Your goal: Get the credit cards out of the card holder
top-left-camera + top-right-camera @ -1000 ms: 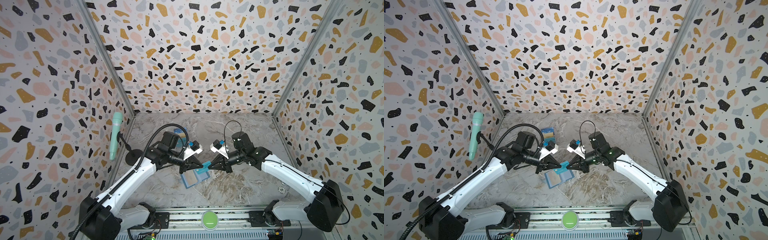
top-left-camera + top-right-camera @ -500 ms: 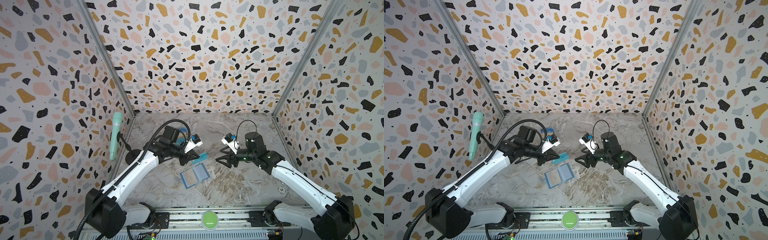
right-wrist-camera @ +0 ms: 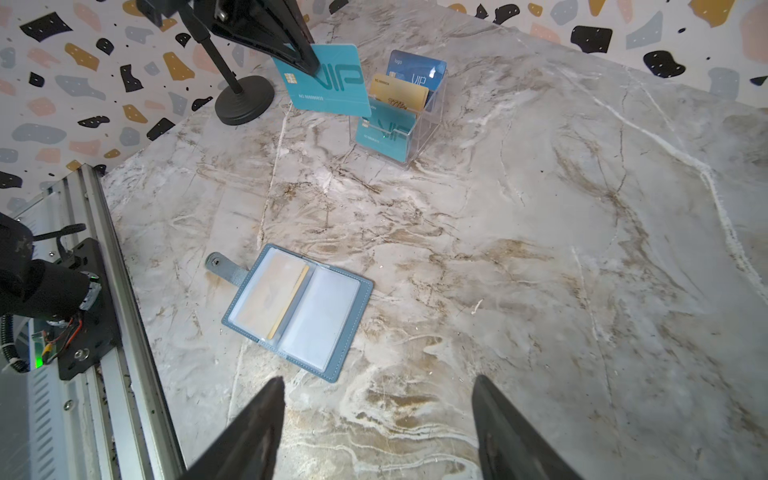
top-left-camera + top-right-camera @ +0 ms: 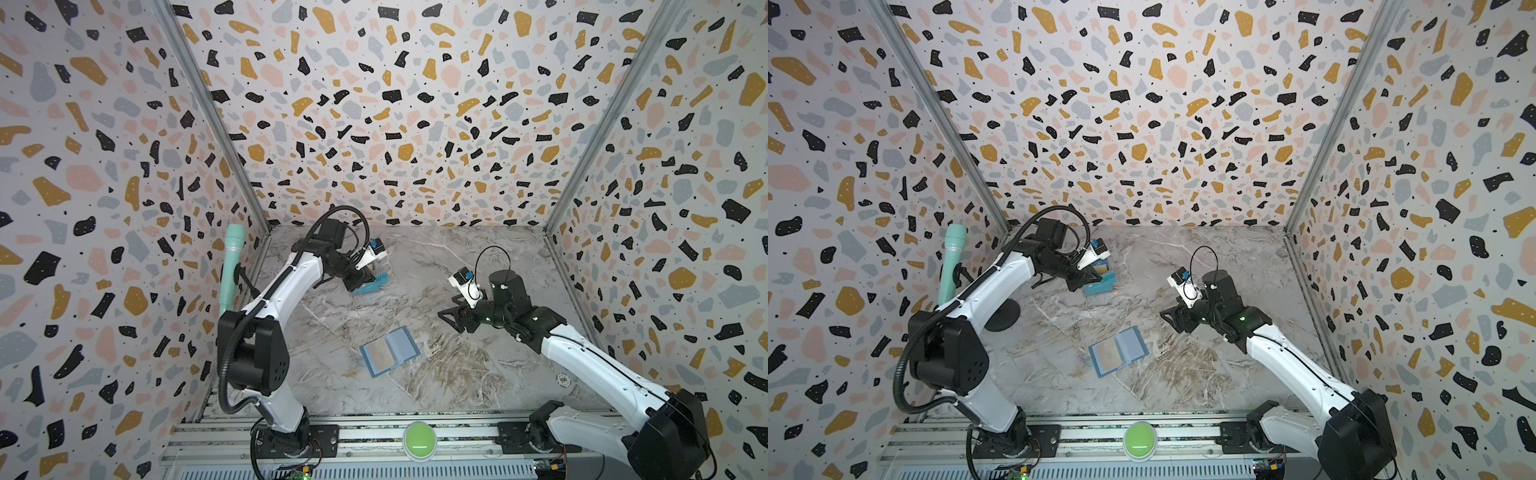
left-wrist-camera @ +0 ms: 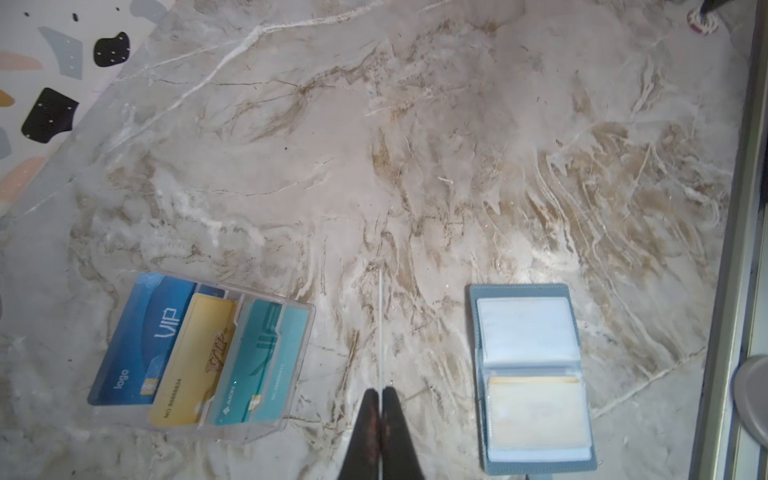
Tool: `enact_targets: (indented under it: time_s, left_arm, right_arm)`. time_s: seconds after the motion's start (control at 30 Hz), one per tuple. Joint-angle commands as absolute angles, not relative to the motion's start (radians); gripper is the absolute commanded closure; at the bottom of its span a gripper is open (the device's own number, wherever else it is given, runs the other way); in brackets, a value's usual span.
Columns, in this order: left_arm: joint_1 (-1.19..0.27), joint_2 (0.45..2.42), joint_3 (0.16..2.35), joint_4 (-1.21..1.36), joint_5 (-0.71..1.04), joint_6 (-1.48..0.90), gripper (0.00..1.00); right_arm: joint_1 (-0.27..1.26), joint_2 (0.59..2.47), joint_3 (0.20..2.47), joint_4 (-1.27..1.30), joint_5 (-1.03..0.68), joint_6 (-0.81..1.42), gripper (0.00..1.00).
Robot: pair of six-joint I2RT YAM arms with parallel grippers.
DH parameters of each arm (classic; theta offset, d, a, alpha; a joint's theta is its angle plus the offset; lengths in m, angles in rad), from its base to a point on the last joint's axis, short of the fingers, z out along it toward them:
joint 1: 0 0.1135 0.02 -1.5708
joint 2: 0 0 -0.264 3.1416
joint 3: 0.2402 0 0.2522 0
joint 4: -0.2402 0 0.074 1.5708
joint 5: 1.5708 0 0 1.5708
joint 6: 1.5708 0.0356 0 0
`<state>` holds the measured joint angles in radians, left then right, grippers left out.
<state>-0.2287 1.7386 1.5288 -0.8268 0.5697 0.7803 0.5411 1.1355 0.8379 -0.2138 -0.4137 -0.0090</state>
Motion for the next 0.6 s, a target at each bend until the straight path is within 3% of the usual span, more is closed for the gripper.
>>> enact_targets:
  time_s: [0.0,0.57]
  left_arm:
    - [-0.211,1.799,1.61,-0.967,0.61,0.967,1.0]
    - [-0.153,2.049,1.776,-0.948,0.589,1.049,1.0]
  right_arm:
    - [0.538,1.107,0.838,-0.195,-0.399,-0.003,0.28]
    - [0.538,1.105,0.819,-0.17,-0.394,0.0,0.28]
